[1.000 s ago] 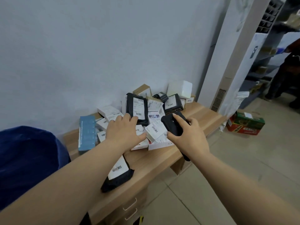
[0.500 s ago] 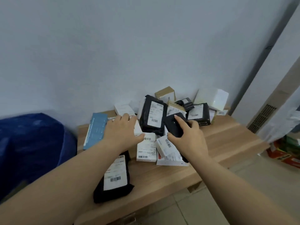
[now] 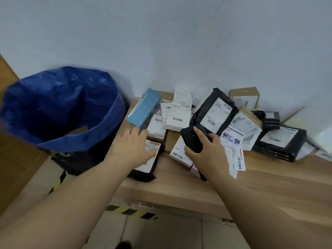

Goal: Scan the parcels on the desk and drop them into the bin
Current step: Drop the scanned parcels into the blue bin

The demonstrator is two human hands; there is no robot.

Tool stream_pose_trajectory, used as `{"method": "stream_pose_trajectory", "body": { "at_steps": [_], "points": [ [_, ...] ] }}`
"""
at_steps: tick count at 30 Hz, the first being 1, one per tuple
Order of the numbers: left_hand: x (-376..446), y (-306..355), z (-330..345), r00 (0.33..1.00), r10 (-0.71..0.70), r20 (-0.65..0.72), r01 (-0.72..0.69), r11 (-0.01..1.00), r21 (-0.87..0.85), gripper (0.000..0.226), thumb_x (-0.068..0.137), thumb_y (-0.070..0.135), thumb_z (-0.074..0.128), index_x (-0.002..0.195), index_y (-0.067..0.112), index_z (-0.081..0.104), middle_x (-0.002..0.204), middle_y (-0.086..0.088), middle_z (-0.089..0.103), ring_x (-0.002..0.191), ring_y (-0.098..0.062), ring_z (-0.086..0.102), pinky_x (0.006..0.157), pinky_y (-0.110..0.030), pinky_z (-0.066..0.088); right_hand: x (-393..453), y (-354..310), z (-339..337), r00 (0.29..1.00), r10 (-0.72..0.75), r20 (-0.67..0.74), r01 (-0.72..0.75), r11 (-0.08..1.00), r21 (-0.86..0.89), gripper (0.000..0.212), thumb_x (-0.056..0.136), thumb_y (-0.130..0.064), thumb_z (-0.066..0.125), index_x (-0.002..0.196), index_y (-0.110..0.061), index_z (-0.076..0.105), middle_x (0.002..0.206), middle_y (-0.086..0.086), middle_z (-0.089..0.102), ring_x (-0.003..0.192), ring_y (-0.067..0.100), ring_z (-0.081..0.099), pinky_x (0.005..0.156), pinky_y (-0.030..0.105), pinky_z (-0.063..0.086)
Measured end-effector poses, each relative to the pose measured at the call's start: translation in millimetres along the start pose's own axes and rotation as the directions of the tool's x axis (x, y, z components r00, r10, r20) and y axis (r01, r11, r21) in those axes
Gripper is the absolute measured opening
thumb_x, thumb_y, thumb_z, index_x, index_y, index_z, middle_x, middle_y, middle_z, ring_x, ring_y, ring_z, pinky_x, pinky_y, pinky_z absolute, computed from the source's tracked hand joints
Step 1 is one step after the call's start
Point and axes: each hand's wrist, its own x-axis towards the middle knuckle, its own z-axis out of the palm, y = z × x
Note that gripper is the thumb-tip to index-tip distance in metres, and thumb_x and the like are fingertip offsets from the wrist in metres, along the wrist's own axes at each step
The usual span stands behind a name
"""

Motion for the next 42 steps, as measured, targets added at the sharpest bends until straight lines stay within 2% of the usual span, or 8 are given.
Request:
{"method": "stream_pose_trajectory", "body": {
  "at_steps": [7,13,18,21,30,34,37,42],
  "points": [
    [-2.3,-15.7,41.6,0.988,-0.045,0.145,0.055,0.997,-0.060,0.066,0.088,0.063,0.049,0.137,0.020,0.039,0.133,-0.007,0.044,0.123,-0.028,0.041,0.096,-0.040,0.040,-2.9,15.0,43.5,0.992,0.075,0.098,-0.073,0.997,-0.022,0.070,0.086,-0.059,0.062,0.149,-0.048,0.034,0.145,0.004,0.035,0.120,0.029,0.050,0.096,0.048,0.051],
    [7.2,-21.5,94.9,0.946,-0.049,0.321,0.083,0.992,-0.093,0.075,0.090,0.063,0.048,0.148,0.022,0.026,0.137,-0.010,0.037,0.126,-0.029,0.036,0.100,-0.044,0.042,-7.4,29.3,79.4,0.979,0.153,0.134,-0.148,0.988,-0.043,0.071,0.086,-0.057,0.064,0.150,-0.049,0.033,0.147,0.003,0.034,0.123,0.028,0.048,0.099,0.047,0.050],
    [23.6,-19.5,128.3,0.926,-0.064,0.373,0.092,0.994,-0.059,0.084,0.089,0.068,0.047,0.154,0.027,0.014,0.152,-0.013,0.020,0.135,-0.033,0.028,0.106,-0.045,0.035,-2.0,37.1,105.2,0.976,0.163,0.148,-0.157,0.986,-0.051,0.071,0.087,-0.056,0.064,0.150,-0.048,0.033,0.150,0.003,0.033,0.125,0.027,0.048,0.099,0.043,0.050],
    [31.0,-20.1,145.3,0.904,-0.115,0.412,0.136,0.990,-0.023,0.097,0.082,0.078,0.046,0.156,0.029,0.006,0.159,-0.016,0.007,0.142,-0.036,0.020,0.112,-0.047,0.028,2.4,39.6,117.5,0.979,0.153,0.137,-0.148,0.988,-0.040,0.071,0.086,-0.056,0.065,0.149,-0.048,0.034,0.145,0.003,0.035,0.123,0.028,0.048,0.099,0.048,0.050],
    [38.0,-4.2,178.3,0.833,-0.263,0.486,0.316,0.948,-0.029,0.113,0.068,0.081,0.063,0.151,0.028,0.007,0.153,-0.018,0.001,0.137,-0.038,0.017,0.108,-0.049,0.031,6.9,41.1,135.7,0.982,0.125,0.143,-0.120,0.992,-0.041,0.072,0.085,-0.053,0.066,0.149,-0.047,0.035,0.142,0.003,0.037,0.122,0.029,0.047,0.099,0.047,0.049],
    [40.4,-6.3,183.3,0.796,-0.308,0.521,0.422,0.900,-0.112,0.102,0.071,0.068,0.069,0.148,0.033,0.013,0.143,-0.021,0.017,0.131,-0.039,0.025,0.108,-0.046,0.030,4.4,44.5,140.0,0.982,0.115,0.149,-0.114,0.993,-0.018,0.071,0.084,-0.052,0.066,0.149,-0.047,0.036,0.143,0.003,0.036,0.122,0.028,0.047,0.099,0.048,0.049],
    [38.8,-9.4,180.6,0.811,-0.310,0.496,0.424,0.896,-0.132,0.094,0.069,0.063,0.072,0.142,0.032,0.021,0.135,-0.018,0.027,0.125,-0.037,0.032,0.103,-0.043,0.034,2.7,46.2,138.5,0.982,0.106,0.156,-0.104,0.994,-0.019,0.071,0.085,-0.051,0.067,0.149,-0.046,0.036,0.143,0.003,0.036,0.123,0.027,0.046,0.099,0.047,0.049],
    [33.6,-15.0,162.4,0.838,-0.335,0.430,0.397,0.916,-0.060,0.106,0.066,0.061,0.077,0.146,0.024,0.018,0.137,-0.018,0.029,0.128,-0.035,0.031,0.105,-0.042,0.033,3.6,41.5,122.7,0.984,0.078,0.163,-0.077,0.997,-0.014,0.071,0.084,-0.053,0.066,0.149,-0.048,0.037,0.140,0.001,0.037,0.120,0.026,0.048,0.097,0.046,0.050]
  ]
}}
